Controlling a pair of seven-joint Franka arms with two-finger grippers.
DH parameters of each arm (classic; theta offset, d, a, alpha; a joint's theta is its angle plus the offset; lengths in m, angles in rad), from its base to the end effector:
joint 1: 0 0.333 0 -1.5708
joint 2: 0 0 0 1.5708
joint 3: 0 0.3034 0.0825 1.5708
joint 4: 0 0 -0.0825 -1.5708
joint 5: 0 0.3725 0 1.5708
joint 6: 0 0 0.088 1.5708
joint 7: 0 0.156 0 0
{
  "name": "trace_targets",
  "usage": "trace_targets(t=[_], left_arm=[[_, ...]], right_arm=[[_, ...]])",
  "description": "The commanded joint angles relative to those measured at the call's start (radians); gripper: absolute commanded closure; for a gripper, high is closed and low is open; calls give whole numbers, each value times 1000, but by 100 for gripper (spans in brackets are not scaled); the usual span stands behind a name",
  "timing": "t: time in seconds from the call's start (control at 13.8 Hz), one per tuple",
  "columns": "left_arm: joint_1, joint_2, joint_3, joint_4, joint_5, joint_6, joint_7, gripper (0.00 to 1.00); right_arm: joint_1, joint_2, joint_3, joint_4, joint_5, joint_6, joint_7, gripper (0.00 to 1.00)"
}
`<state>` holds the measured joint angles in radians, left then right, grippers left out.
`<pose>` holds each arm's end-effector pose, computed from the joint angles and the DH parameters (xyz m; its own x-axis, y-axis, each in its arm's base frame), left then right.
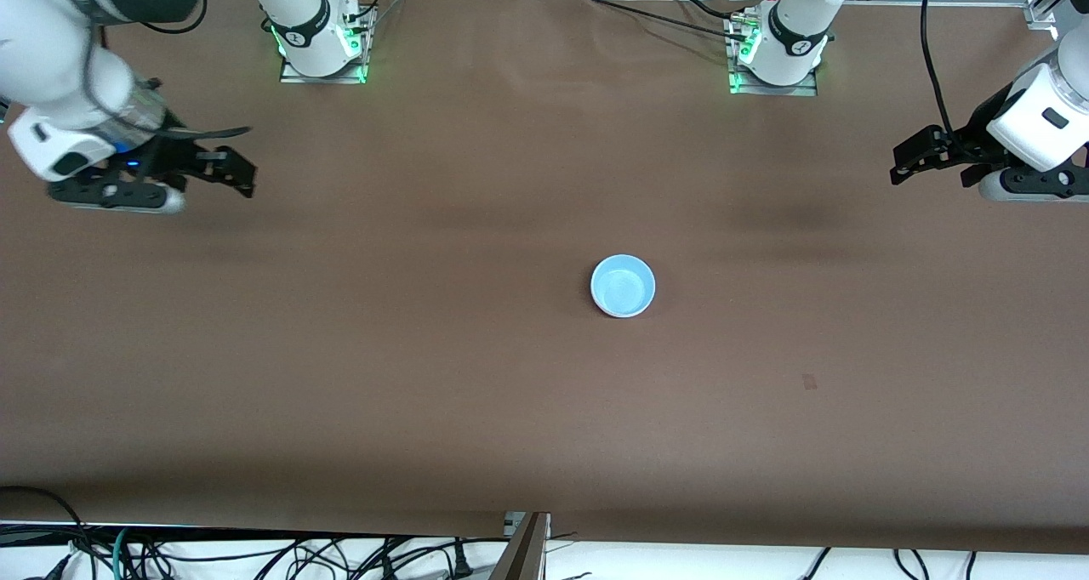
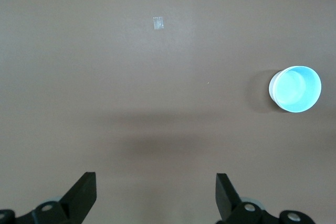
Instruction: Stack pink and blue bowls on white bowl
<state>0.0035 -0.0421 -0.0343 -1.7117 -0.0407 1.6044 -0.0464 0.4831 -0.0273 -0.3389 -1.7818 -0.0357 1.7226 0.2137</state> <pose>0.5257 -0.0227 0.5237 0.9976 0.0171 -0.0669 0.0196 -0.9992 0.0360 0.5341 0.0711 0.4921 0.9976 -0.0636 -0.0272 -0.0627 -0.9975 0.0325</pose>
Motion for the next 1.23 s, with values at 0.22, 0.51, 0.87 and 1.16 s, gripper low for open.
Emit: trace_targets(t=[0.22, 0.51, 0.87, 1.16], left_arm=[[7, -9, -12, -6, 19, -21, -4, 0], [9, -1, -10, -3, 21, -23, 3, 0], [10, 7, -7, 11, 21, -23, 42, 0], [13, 10, -9, 11, 21, -24, 40, 0]], right_arm=[[-296, 6, 277, 44, 33, -57, -152, 1], [-325, 1, 294, 45, 56, -113, -234, 1], [-325, -3, 288, 58, 54, -176, -257, 1], [-325, 0, 290, 79, 54, -184, -284, 1]])
